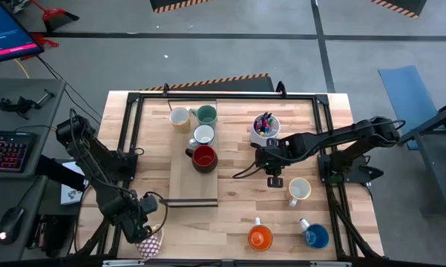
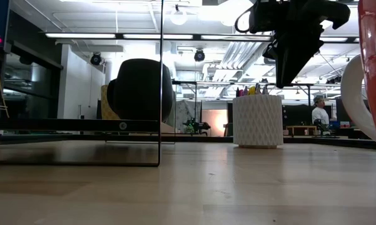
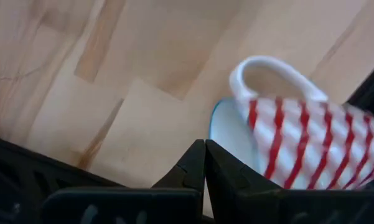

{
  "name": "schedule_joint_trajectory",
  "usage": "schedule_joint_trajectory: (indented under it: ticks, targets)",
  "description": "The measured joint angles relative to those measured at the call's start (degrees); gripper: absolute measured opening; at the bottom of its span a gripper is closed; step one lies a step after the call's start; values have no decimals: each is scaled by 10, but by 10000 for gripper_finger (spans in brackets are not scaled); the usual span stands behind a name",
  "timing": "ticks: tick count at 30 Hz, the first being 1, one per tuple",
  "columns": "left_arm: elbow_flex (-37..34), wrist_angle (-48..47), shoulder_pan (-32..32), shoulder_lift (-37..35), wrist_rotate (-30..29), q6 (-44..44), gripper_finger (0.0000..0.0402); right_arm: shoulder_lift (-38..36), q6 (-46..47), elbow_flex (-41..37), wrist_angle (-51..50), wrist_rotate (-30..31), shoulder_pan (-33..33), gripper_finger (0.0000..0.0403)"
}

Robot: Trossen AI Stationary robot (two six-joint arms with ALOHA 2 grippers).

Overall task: Place coffee mugs
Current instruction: Put the red mug on the shelf

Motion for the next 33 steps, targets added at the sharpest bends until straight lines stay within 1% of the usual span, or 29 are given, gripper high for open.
schedule_joint_trajectory:
  ticks: [5, 10, 13, 15, 17, 19, 22, 25, 28, 33]
  targets:
    - [0, -40, -1, -9, 1, -7, 0, 0, 0, 0, 0, 0, 0, 71]
    - [0, -117, -1, -11, 1, -17, 0, 0, 0, 0, 1, 0, 0, 71]
    - [0, -141, -1, -11, 2, -11, 0, 0, 0, 0, 0, 0, 0, 71]
    - [0, -140, 0, -11, 16, 5, 0, 0, 0, 0, 0, 0, 0, 71]
    - [0, -139, 0, -11, 44, 35, 0, 0, 2, 0, 0, 0, 0, 71]
    - [0, -139, 0, -11, 46, 48, 0, 0, 4, 0, 0, 1, 0, 71]
    - [0, -148, 1, -11, 31, 36, 0, 0, 5, 0, 5, 1, 0, 71]
    - [0, -150, 1, -11, 52, 31, 2, 0, 19, 0, 9, 1, 0, 71]
    - [0, -150, 0, -11, 87, 39, 14, 0, 33, 0, 9, 1, 0, 71]
    - [0, -150, -14, -11, 93, 38, 48, 0, 57, 0, 9, 1, 0, 71]
